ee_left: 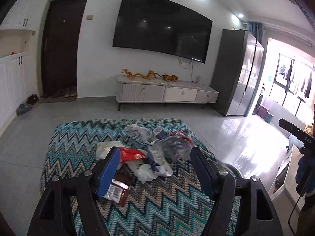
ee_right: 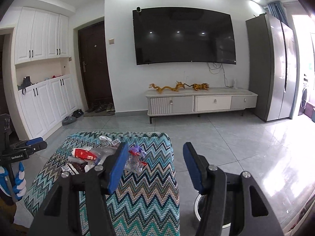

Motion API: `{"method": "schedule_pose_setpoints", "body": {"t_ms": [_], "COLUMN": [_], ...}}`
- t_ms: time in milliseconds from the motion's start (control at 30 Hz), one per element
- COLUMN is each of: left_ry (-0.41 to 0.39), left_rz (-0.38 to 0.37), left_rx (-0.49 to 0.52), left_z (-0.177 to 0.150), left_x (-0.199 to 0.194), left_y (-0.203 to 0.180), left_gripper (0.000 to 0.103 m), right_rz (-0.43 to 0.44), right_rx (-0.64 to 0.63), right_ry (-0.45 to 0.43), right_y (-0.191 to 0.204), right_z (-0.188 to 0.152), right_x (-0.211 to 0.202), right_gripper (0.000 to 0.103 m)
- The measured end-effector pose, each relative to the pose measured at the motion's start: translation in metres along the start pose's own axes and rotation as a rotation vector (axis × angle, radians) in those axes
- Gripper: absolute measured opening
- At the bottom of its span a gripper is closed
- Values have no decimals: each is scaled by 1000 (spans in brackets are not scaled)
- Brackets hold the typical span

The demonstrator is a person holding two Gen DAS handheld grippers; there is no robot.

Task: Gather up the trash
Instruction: 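Return both tools to the blanket and open them over the trash, then grasp the red-white cup with the left tool while the right tool grasps the clear bag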

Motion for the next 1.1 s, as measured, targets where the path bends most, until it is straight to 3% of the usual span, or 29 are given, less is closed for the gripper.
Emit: {"method": "schedule_pose_setpoints", "body": {"t_ms": [200, 367, 967, 1100], "left_ry": [60, 102, 239, 281], "left_rz": [43, 37, -7, -8], "left_rx": [-71, -128, -123, -128], "left_z": [-20, -28, -10, -13], "left_x": [18, 47, 176, 198], "left_y": [53, 80, 94, 96], "left_gripper": [72, 77, 85, 85], "right_rz": [45, 81, 278, 308], "right_rx": [-26, -18, -23, -41], "right_ry": [51, 112, 312, 345], "right_y": [18, 23, 65, 78], "right_z": [-1, -8, -13, -20], "right_x": [40, 89, 279, 308], "right_gripper": [56, 56, 56, 67]}}
Point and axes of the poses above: each gripper's, at about its wrist camera, not at the fingertips, and x roughly the way its jaws point, y to its left, z to its top, the point moved 6 cm from there along x, roughly the way its jaws point, and after that the axes turned 6 degrees about y, right-handed, at the moved point
